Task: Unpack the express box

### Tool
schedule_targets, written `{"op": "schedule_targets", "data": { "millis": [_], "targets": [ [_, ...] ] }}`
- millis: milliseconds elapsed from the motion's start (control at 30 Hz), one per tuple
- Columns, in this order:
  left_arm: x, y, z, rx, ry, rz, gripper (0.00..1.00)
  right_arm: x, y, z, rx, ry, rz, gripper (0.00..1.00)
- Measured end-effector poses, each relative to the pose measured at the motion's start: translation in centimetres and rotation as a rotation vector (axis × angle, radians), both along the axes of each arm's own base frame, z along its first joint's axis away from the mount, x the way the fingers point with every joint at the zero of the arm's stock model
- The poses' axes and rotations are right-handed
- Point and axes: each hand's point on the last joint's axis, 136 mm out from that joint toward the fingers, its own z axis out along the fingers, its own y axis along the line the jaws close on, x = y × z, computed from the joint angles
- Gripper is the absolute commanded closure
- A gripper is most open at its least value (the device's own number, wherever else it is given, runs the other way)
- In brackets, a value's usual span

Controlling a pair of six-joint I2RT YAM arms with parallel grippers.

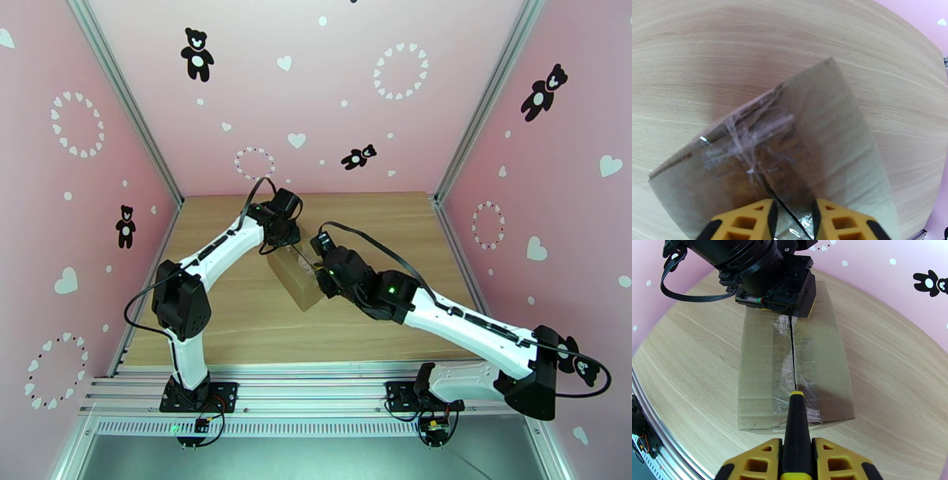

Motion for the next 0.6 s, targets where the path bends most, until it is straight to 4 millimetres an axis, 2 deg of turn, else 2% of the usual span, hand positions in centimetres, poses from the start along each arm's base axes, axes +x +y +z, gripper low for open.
{"op": "schedule_targets", "data": {
  "millis": [600],
  "targets": [
    [-0.01, 0.11, -0.04, -0.01, 0.001, 0.006, 0.67, -0.52, -0.36, 0.3, -0.007, -0.006, -0.002, 1.0]
  ]
}}
